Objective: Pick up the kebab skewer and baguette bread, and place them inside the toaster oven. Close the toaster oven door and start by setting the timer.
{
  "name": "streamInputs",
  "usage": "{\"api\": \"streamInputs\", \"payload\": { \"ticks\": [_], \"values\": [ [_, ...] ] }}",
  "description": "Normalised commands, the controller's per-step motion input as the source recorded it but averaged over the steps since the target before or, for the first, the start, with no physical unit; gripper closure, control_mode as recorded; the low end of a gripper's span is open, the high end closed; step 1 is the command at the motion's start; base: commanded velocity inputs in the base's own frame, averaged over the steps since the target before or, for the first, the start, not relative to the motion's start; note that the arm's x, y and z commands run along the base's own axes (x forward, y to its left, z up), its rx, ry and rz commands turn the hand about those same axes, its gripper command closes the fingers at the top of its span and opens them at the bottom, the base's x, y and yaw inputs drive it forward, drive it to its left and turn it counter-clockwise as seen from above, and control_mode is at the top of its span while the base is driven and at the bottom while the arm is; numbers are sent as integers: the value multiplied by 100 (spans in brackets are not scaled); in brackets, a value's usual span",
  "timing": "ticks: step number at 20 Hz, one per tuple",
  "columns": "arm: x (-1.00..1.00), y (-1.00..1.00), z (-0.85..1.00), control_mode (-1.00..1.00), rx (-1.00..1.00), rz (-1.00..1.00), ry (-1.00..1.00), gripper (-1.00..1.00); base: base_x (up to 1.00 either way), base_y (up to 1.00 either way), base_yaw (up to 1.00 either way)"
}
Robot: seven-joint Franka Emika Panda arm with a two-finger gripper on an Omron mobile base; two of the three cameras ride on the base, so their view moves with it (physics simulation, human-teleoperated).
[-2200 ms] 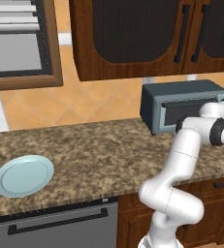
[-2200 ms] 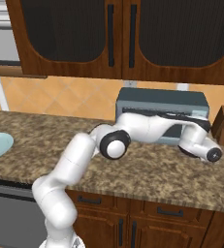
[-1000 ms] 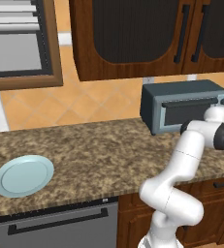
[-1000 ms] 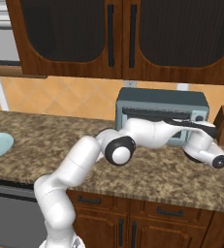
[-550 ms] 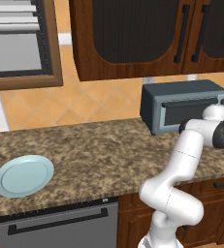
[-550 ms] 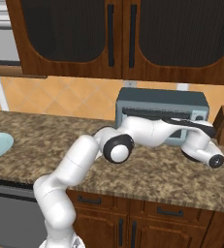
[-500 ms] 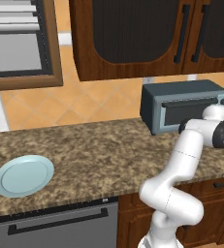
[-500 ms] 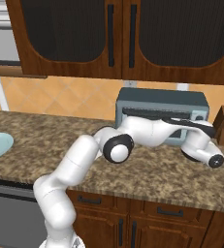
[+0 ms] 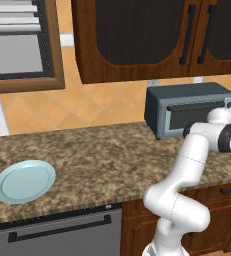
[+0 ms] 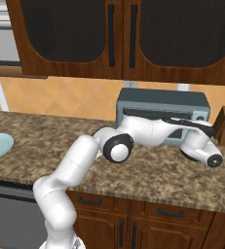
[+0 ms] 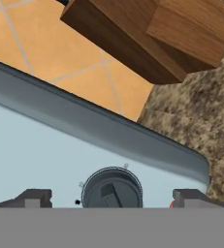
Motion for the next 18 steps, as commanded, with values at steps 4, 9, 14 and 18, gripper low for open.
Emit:
{"api": "streamInputs", "payload": {
  "ticks": [4,9,14,18],
  "values": [
    [5,0,-8,-100,0,0,0,-100,0,0,0],
    [6,0,-16,-100,0,0,0,-100,0,0,0],
    [1,0,-2,-100,0,0,0,-100,0,0,0],
    [0,0,0,-100,0,0,-1,100,0,0,0]
  ]
}}
